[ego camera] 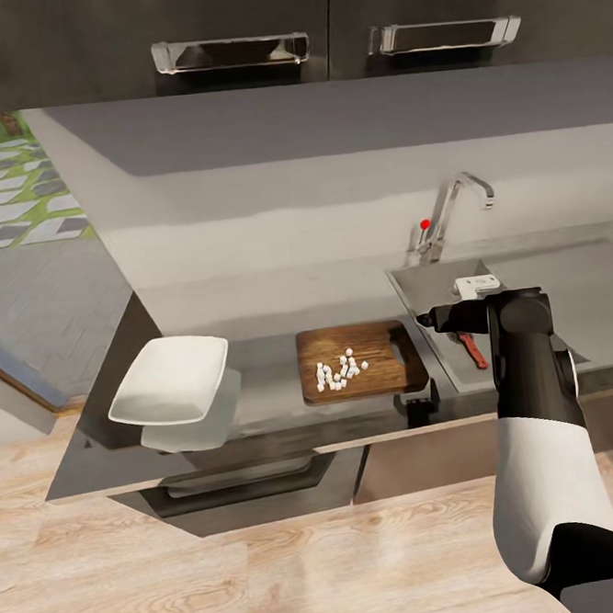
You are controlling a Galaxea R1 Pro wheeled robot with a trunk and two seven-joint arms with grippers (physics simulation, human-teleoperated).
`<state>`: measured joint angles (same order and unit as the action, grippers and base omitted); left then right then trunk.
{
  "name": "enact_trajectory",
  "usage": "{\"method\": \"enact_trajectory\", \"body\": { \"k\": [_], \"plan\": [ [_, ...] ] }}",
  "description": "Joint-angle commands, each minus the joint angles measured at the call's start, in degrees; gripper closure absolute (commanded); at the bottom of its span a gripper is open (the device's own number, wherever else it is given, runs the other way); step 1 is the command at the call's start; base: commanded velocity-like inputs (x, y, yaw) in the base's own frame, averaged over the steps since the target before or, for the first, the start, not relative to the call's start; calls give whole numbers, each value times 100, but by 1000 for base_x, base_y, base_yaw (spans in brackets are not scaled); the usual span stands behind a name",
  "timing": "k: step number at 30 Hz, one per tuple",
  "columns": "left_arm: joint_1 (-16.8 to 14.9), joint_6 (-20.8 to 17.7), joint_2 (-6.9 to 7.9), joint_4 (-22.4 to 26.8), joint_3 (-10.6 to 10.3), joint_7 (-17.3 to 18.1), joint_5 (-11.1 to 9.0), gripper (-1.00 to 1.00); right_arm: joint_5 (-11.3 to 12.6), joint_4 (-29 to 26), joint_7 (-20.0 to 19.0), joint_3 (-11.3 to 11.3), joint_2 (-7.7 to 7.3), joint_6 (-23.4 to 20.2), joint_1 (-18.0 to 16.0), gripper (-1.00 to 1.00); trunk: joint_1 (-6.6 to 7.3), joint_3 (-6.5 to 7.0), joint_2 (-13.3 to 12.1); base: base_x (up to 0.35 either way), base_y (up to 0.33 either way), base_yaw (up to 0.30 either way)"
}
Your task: In the kitchen, take the Vidalia onion out of the sink, dice it on the chopping board with the paring knife, put the diced onion into the bowl on the countertop, then place both the paring knife and the chopping board into the sink.
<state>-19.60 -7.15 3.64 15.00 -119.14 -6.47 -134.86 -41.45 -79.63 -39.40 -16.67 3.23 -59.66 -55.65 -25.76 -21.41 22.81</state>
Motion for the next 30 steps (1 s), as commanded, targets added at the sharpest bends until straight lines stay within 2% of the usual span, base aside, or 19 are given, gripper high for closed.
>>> {"method": "enact_trajectory", "body": {
  "k": [1, 30],
  "plan": [
    [-8, 3, 5, 21, -12, -29, -14, -100, -56, -4, -59, -12, 4, -11, -7, -100, -3, -18, 11, 0, 0, 0],
    [-8, 3, 4, 21, -12, -29, -14, -100, -56, -4, -59, -12, 6, -11, -7, -100, -3, -222, 11, 0, 0, 0]
  ]
}}
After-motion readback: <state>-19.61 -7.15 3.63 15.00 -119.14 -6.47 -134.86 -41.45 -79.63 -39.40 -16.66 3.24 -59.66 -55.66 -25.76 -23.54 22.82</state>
